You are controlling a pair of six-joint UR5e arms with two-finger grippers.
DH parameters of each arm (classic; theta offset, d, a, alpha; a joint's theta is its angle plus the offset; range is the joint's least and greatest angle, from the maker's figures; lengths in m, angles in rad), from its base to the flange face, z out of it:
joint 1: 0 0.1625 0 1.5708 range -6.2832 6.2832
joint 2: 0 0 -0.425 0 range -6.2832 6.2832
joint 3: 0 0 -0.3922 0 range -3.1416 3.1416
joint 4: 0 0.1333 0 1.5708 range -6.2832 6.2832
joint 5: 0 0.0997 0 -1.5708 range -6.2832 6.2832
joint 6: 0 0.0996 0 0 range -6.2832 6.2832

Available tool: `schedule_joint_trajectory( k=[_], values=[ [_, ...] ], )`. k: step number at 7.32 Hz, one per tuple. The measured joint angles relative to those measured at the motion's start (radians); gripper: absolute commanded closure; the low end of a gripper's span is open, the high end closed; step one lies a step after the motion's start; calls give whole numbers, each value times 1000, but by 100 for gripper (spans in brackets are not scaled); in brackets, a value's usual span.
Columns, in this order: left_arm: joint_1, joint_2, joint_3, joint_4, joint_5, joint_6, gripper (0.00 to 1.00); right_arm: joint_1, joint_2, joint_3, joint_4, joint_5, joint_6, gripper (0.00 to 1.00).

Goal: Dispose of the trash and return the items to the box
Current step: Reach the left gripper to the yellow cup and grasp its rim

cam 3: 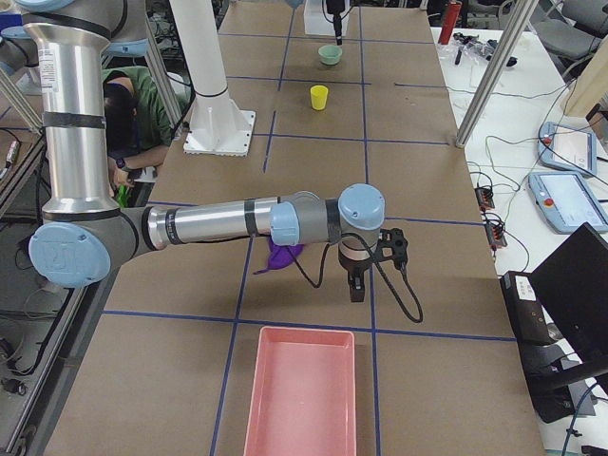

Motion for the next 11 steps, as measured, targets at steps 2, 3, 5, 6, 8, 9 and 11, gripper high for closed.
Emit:
schedule_joint_trajectory(
  k=[2, 3, 5, 6, 8, 9, 11],
  values=[
    [118, -70, 58, 2, 67, -93, 0, 0, 2, 0, 0, 13, 0, 0],
    [168, -105, 93, 3, 89, -129, 0, -1, 2, -1, -1, 18, 0, 0],
    [229, -139, 132, 3, 110, -165, 0, -1, 2, 0, -1, 22, 0, 0],
    [245, -142, 142, 3, 117, -169, 0, -1, 4, 1, 0, 23, 1, 0],
    [268, -143, 174, 3, 128, -170, 0, -1, 8, 2, 0, 23, 1, 0],
    [281, -144, 191, 2, 130, -168, 14, -1, 9, 2, 0, 24, 2, 0],
    [294, -145, 203, 2, 131, -167, 100, -1, 11, 4, -1, 25, 2, 0]
  ],
)
